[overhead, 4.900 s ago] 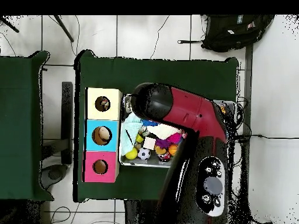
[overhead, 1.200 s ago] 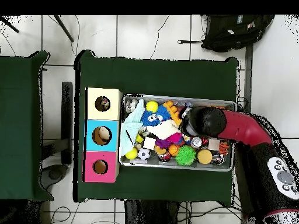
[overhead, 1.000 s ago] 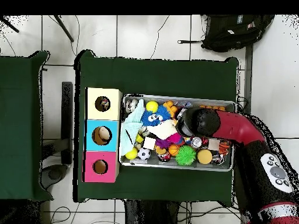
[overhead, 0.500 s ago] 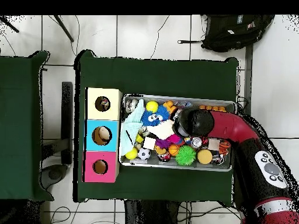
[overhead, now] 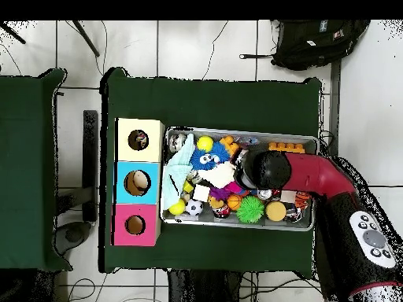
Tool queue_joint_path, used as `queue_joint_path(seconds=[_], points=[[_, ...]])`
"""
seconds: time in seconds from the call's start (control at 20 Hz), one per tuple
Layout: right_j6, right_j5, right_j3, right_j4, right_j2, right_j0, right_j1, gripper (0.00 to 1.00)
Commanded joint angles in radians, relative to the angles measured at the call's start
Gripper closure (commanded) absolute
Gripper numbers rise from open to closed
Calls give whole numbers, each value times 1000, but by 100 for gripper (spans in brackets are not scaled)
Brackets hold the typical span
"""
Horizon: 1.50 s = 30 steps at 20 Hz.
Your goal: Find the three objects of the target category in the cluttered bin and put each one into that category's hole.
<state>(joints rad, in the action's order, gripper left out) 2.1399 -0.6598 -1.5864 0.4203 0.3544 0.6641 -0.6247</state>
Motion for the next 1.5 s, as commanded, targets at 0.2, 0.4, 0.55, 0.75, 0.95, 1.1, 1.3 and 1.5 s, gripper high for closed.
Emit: queue_joint_path(seconds=[0.2, 0.4, 0.55, 0.75, 0.95, 1.1, 1.3, 1.5], points=[[-159, -112, -99, 26, 25, 19, -70, 0], [-147, -85, -99, 42, 18, 17, -48, 0], [-143, -61, -102, 57, 10, 21, -33, 0], [-143, -31, -104, 74, 4, 29, -9, 0], [-137, -10, -112, 86, -2, 29, 2, 0], [-138, -6, -118, 97, -9, 31, 6, 0], [-136, -5, -124, 113, -17, 35, 5, 0], [-129, -2, -131, 128, -20, 41, 11, 0]])
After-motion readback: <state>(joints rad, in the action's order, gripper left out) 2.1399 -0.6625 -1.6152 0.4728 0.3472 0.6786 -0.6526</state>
